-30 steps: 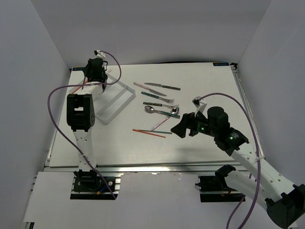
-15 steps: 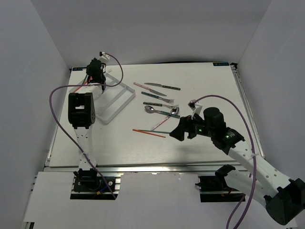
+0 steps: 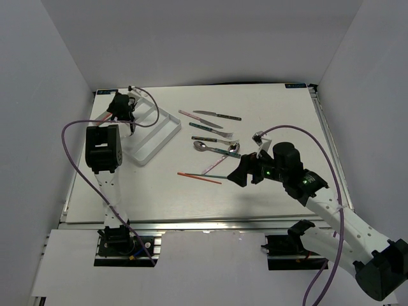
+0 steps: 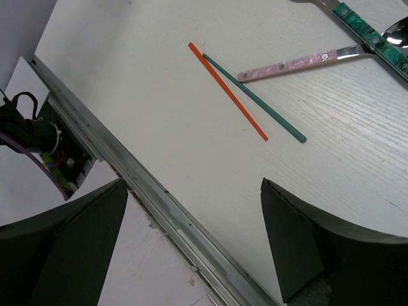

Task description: Sort the eating utensils into containers

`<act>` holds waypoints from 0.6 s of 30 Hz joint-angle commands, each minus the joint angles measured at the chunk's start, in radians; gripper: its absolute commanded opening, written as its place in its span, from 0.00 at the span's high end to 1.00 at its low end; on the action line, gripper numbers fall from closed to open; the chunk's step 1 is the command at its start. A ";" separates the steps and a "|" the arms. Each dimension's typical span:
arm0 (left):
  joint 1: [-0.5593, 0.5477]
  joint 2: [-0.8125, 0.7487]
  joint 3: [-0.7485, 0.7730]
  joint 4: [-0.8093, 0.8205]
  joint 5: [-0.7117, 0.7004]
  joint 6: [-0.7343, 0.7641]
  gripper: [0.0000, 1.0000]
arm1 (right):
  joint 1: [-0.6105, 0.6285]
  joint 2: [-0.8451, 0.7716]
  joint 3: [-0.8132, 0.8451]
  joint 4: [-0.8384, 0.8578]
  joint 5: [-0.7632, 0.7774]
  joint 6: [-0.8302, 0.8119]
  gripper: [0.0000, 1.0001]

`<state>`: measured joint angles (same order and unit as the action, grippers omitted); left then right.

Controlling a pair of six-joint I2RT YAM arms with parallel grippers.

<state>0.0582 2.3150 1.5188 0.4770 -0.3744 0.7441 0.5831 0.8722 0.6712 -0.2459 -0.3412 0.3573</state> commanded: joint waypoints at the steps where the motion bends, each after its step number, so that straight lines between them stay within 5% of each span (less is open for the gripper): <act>1: -0.008 -0.159 -0.028 0.031 0.069 -0.048 0.36 | 0.003 -0.016 0.053 -0.006 0.030 -0.024 0.11; 6: -0.009 -0.221 -0.054 0.046 0.072 -0.110 0.10 | 0.003 -0.007 0.047 0.011 0.019 -0.012 0.11; 12: -0.024 -0.319 0.058 -0.035 -0.041 -0.326 0.02 | 0.003 0.040 0.063 0.028 0.060 -0.032 0.11; 18: -0.031 -0.442 0.383 -0.657 -0.161 -0.877 0.02 | 0.069 0.393 0.252 -0.018 0.163 -0.203 0.12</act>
<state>0.0345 2.0445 1.7638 0.1661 -0.4496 0.1928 0.6022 1.1263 0.8127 -0.2527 -0.2520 0.2775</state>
